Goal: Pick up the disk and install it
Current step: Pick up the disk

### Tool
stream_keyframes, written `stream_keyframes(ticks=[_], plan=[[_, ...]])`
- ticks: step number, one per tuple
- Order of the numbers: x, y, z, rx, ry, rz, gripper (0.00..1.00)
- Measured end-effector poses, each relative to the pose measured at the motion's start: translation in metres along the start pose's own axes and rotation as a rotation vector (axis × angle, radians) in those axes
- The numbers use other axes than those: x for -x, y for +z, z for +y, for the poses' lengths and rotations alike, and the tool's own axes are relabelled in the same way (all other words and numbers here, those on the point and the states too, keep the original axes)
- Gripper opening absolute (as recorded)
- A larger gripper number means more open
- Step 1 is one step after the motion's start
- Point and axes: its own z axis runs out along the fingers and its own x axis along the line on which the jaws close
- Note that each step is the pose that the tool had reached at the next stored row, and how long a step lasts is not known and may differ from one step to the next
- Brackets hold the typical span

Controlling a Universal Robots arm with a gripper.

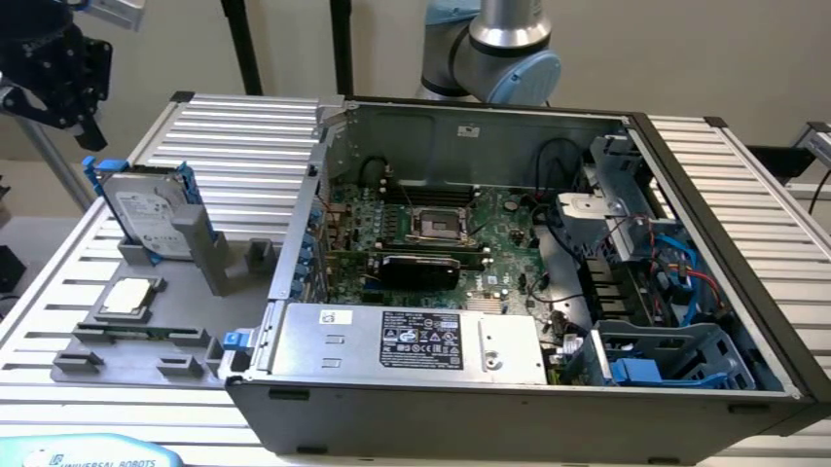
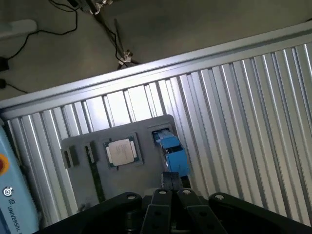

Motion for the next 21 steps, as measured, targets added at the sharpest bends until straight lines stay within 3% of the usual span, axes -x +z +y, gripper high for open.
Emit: stream_keyframes(ticks=[8,11,14,18,21], plan=[[-0.0001,0.0011,0.0,-0.0068,-0.145,0.0005,0.11],[0.0003,0.0026,0.0,-0.0092,-0.171,-0.0107,0.11],[0.0027,0.0048,0.0008,-0.0068,-0.175,-0.0275,0.11],[0.0028,0.0063,0.0031,-0.0067,-0.175,-0.0284,0.12],[0.0026,0.0082,0.0039,-0.0066,-0.175,-0.0284,0.24]])
